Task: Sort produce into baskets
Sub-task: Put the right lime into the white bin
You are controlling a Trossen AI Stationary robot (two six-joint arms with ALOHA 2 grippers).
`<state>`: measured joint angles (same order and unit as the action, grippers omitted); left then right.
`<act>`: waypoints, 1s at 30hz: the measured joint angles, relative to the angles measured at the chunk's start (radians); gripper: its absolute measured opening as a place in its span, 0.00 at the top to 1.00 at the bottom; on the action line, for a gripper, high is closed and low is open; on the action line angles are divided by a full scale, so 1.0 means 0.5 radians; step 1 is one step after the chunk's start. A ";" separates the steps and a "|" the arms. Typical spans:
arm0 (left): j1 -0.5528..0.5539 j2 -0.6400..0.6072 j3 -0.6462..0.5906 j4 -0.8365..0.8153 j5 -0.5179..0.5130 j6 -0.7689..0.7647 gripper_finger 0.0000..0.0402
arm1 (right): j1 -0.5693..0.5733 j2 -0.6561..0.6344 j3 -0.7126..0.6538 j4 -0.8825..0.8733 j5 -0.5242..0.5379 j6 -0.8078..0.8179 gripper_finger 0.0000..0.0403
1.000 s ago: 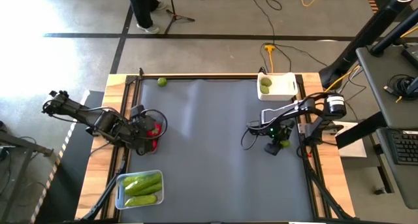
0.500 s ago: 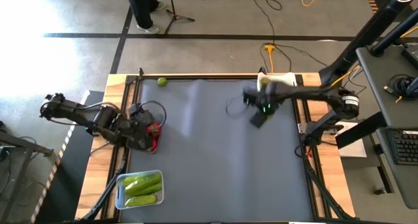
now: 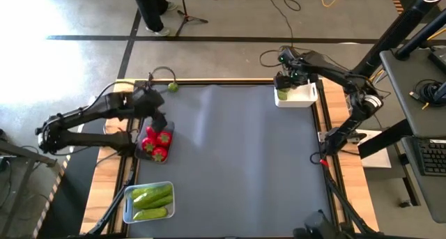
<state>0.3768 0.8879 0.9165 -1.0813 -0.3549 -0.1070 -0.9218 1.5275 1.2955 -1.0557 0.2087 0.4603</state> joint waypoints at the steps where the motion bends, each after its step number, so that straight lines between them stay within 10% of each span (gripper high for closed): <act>1: 0.064 0.012 0.002 0.028 0.001 0.003 0.31 | -0.025 0.035 -0.004 0.005 0.003 0.000 0.55; 30: 0.950 1.041 0.343 0.454 0.377 -0.223 0.24 | -0.226 0.538 -0.023 0.137 0.083 -0.260 0.38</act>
<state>0.8520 1.4085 1.0883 -0.8541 -0.1665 -0.2186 -1.0349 1.7964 1.2841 -0.9871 0.2500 0.3302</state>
